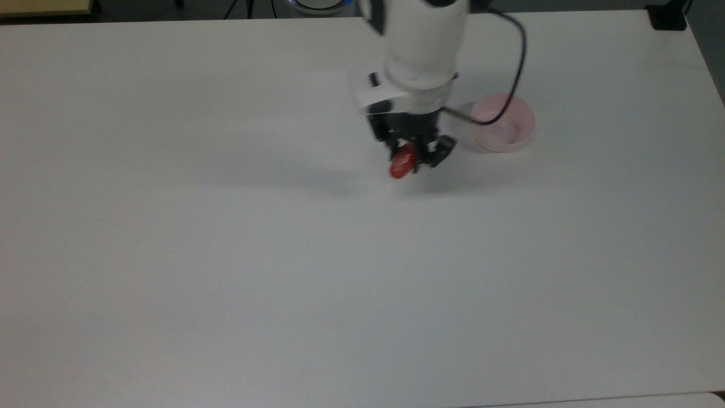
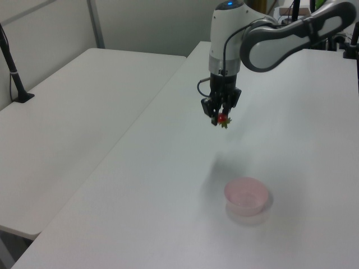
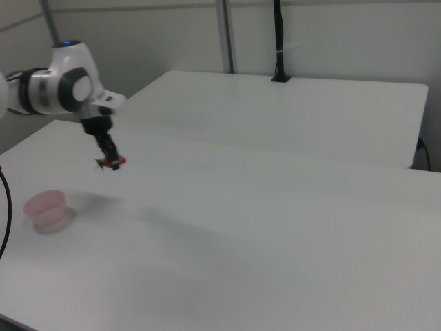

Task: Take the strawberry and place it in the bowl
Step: 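Lift the strawberry and carry it over the pink bowl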

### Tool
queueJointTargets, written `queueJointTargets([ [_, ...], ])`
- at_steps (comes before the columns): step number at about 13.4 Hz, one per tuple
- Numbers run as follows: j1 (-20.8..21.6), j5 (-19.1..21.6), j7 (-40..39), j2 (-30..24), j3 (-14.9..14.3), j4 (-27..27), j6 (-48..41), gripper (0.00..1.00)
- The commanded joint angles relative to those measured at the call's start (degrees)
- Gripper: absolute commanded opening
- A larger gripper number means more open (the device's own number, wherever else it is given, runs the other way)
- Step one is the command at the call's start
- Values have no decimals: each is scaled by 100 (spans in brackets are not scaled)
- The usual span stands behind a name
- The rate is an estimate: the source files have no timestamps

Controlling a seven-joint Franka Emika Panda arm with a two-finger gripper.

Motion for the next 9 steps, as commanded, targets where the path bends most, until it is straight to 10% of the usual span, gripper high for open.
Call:
queueJointTargets([
  [1,986,75,-68,-240,-243,-150,-149,35],
  [9,2016,154,-77,14,-296,-431,-79,40],
])
